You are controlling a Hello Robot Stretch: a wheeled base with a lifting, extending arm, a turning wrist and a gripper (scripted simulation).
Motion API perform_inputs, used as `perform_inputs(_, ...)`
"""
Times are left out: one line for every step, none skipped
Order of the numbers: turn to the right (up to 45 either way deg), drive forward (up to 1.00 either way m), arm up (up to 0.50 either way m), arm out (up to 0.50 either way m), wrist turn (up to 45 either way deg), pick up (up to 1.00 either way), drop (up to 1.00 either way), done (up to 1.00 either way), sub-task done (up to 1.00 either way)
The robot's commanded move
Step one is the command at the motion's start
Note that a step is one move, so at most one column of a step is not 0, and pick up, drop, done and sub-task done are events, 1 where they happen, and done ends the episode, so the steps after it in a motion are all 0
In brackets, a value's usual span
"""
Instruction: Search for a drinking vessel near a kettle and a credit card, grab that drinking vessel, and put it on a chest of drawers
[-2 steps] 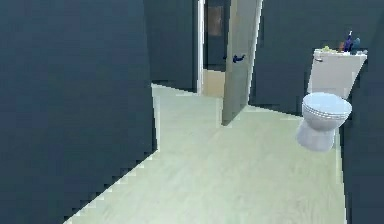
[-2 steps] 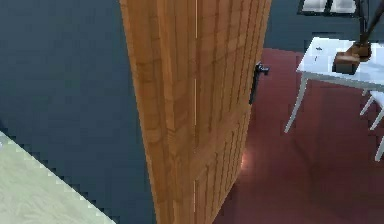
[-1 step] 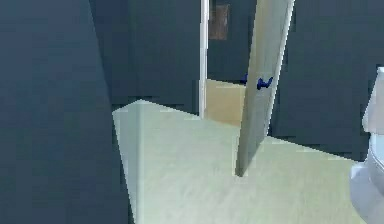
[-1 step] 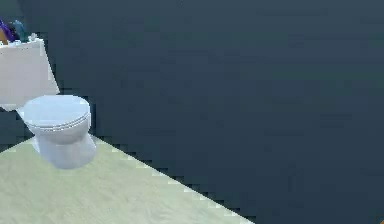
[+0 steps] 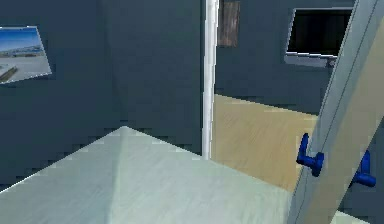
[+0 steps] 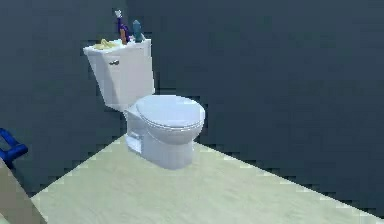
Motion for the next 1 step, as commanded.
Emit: perform_inputs(0.0, 0.7, 0.0, 0.0, 0.0, 0.0, 0.0, 0.0, 0.0)
